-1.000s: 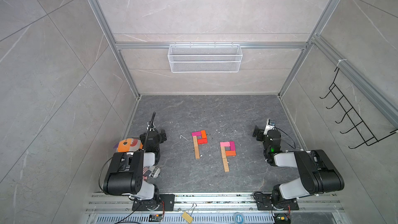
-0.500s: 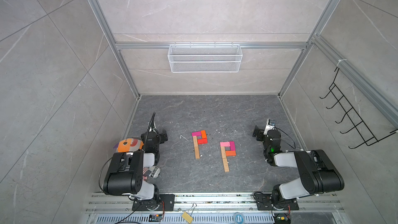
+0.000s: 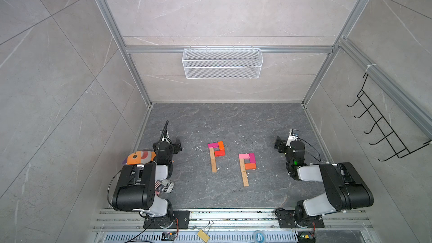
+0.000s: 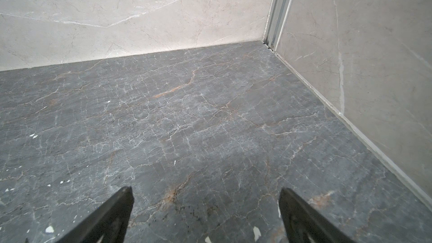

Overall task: Assemble the letter p with building blocks
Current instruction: Reset both arms

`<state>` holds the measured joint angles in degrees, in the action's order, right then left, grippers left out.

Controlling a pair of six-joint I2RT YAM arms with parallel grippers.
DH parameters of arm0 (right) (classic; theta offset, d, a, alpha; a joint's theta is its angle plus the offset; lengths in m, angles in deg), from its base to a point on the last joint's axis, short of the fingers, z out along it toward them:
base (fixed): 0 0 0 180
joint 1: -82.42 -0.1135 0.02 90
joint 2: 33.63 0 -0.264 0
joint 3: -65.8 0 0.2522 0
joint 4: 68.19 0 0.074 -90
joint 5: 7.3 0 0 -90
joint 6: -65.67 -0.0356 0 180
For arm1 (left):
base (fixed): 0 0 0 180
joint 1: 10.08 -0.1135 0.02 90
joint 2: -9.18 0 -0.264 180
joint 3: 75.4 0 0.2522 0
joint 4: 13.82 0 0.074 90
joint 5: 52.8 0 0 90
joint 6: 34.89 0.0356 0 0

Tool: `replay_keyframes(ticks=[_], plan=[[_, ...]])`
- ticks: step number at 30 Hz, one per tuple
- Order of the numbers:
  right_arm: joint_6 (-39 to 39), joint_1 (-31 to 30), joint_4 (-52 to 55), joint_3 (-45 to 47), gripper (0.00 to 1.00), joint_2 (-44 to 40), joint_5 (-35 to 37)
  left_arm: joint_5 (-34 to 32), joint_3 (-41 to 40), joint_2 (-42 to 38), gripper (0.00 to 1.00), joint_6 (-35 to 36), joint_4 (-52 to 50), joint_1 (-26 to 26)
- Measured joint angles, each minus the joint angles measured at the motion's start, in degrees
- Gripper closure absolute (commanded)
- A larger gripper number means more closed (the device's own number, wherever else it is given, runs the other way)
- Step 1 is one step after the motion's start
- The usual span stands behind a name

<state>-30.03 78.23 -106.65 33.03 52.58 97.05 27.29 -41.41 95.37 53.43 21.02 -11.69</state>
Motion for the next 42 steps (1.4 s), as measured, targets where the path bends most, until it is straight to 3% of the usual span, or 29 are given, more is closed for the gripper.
replay_keyframes(ticks=[23,29,35,42], plan=[[0.0,0.0,0.0,0.0,0.00,0.0,0.0,3.7,-0.2,0.0,0.00,0.4,-2.0,-0.3],[0.0,0.0,0.0,0.0,0.00,0.0,0.0,2.6,-9.4,-0.1,0.00,0.2,8.2,-0.4],[0.0,0.0,-0.2,0.0,0.00,0.0,0.0,2.8,-1.0,-0.1,0.00,0.2,2.3,-0.6],[0.0,0.0,-0.3,0.0,0.00,0.0,0.0,4.7,-0.1,-0.1,0.00,0.6,-1.1,-0.7]])
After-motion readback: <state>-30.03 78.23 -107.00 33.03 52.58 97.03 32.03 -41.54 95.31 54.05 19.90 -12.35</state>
